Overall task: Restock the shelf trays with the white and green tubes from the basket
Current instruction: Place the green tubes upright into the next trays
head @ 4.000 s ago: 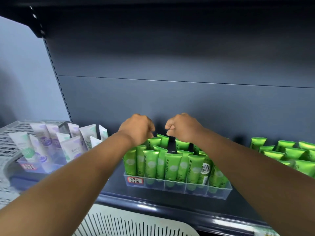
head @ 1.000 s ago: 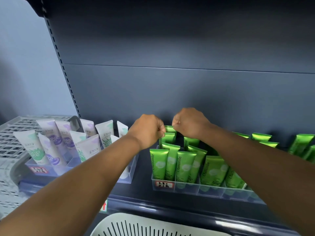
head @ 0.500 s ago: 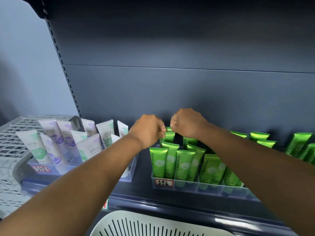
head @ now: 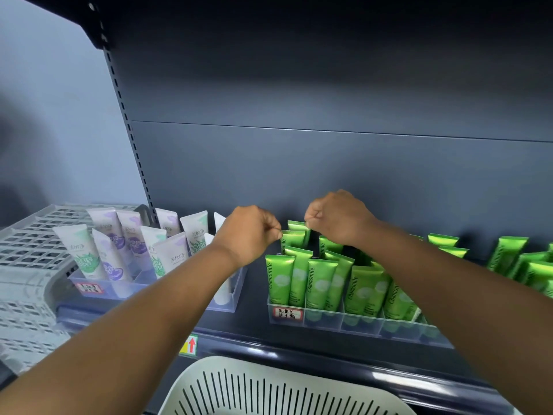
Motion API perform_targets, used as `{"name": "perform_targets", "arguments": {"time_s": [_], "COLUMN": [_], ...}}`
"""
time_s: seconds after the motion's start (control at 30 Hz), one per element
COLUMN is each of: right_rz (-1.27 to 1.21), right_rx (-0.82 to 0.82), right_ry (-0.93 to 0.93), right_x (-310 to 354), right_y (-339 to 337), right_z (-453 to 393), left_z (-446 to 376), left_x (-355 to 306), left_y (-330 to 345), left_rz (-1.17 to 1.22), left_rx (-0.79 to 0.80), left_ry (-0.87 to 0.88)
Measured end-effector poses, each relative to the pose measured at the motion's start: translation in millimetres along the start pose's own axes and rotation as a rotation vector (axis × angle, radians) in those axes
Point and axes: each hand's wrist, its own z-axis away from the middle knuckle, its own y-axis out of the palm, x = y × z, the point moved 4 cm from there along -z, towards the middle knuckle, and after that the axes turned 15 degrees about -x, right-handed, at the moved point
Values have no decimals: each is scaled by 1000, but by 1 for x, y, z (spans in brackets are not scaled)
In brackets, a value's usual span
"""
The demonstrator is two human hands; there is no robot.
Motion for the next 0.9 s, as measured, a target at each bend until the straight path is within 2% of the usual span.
{"name": "perform_targets", "arguments": {"time_s": [0.13, 0.27, 0.53, 0.9], "right_rz": [-36, -33, -50, 24], "right_rx": [24, 24, 79, 18], "right_ry": [28, 43, 1, 4], "right_x": [1, 1, 12, 24], "right_y": [0, -1, 4, 5], "right_z": [14, 19, 31, 28], "left_z": [16, 25, 39, 45], "left_x": [1, 1, -2, -4], "left_y": [-5, -8, -3, -4], "left_rz": [-13, -20, -8, 51], "left_rx": [36, 8, 58, -13], "left_ry": [0, -21, -43, -47]}}
